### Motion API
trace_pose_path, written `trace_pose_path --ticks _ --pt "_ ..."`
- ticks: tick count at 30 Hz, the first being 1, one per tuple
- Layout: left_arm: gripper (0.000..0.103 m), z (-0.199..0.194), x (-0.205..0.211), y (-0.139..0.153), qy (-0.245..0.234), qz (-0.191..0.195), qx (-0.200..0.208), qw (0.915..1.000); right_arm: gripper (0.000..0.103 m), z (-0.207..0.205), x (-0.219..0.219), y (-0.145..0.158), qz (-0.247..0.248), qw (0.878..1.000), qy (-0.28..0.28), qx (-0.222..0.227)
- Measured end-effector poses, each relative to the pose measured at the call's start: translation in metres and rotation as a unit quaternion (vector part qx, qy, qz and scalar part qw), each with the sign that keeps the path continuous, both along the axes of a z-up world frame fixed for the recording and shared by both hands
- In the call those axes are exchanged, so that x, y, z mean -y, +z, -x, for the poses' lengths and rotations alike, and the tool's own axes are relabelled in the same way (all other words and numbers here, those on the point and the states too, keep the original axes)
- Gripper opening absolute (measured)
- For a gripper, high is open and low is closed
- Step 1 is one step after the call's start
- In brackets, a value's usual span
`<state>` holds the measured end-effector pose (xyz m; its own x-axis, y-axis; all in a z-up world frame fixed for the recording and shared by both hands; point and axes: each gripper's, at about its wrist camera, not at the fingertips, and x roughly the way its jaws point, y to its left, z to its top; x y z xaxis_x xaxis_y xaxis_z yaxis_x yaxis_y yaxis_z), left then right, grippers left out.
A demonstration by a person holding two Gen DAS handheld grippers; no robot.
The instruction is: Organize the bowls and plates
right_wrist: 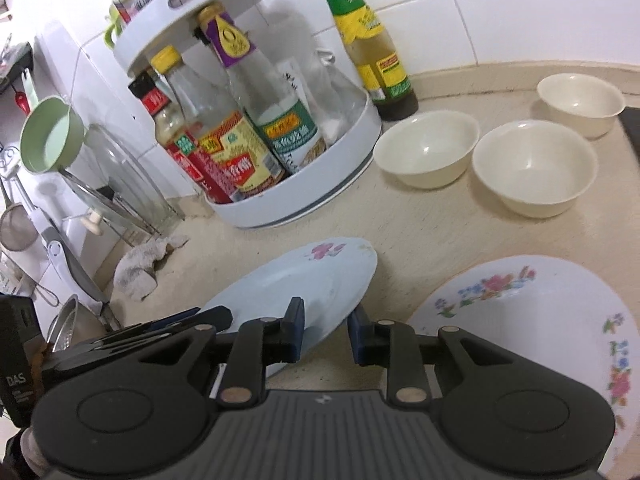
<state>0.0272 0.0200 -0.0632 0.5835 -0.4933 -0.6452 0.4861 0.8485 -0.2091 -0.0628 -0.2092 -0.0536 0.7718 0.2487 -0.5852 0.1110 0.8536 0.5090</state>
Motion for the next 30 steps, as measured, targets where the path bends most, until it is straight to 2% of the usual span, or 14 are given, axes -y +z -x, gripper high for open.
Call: trace_pose_path --ticks 13,17,19,20,21,22,23,25,26,28,30 --pt "0.055 0.03 0.056 0.013 -0.084 0.001 0.037 0.9958 0.024 0.061 0.031 0.018 0.009 0.999 -0.046 0.022" --pt "0.055 0.043 0.075 0.009 -0.114 -0.007 0.043 0.9925 0.024 0.081 0.039 0.016 0.011 0.998 -0.064 0.018" --pt "0.054 0.047 0.084 0.003 -0.128 -0.009 0.033 0.9912 0.024 0.091 0.047 0.011 0.006 0.997 -0.076 0.012" --pt "0.033 0.05 0.088 0.0 -0.137 -0.009 0.032 0.99 0.024 0.095 0.051 0.009 0.003 0.997 -0.082 0.009" --pt "0.028 0.054 0.092 -0.001 -0.178 0.017 0.024 0.9836 0.024 0.098 0.055 0.006 0.001 0.996 -0.086 0.006" --pt "0.033 0.059 0.098 -0.001 -0.203 0.03 0.013 0.9786 0.024 0.102 0.058 0.002 -0.008 0.996 -0.085 0.005" --pt "0.033 0.066 0.106 0.0 -0.218 0.023 0.02 0.9755 0.017 0.104 0.058 0.0 -0.008 0.996 -0.084 -0.002" --pt "0.035 0.084 0.122 -0.002 -0.237 -0.015 0.062 0.9693 0.016 0.108 0.057 -0.004 -0.007 0.997 -0.073 0.001" --pt "0.036 0.087 0.125 -0.004 -0.248 -0.009 0.052 0.9674 0.016 0.11 0.058 -0.006 -0.008 0.997 -0.076 -0.002" --pt "0.039 0.081 0.123 -0.007 -0.247 0.022 0.016 0.9686 0.017 0.115 0.067 -0.014 -0.019 0.996 -0.086 -0.005" --pt "0.037 0.075 0.119 -0.005 -0.227 0.038 0.011 0.9731 0.017 0.122 0.081 -0.024 -0.044 0.993 -0.107 -0.016"
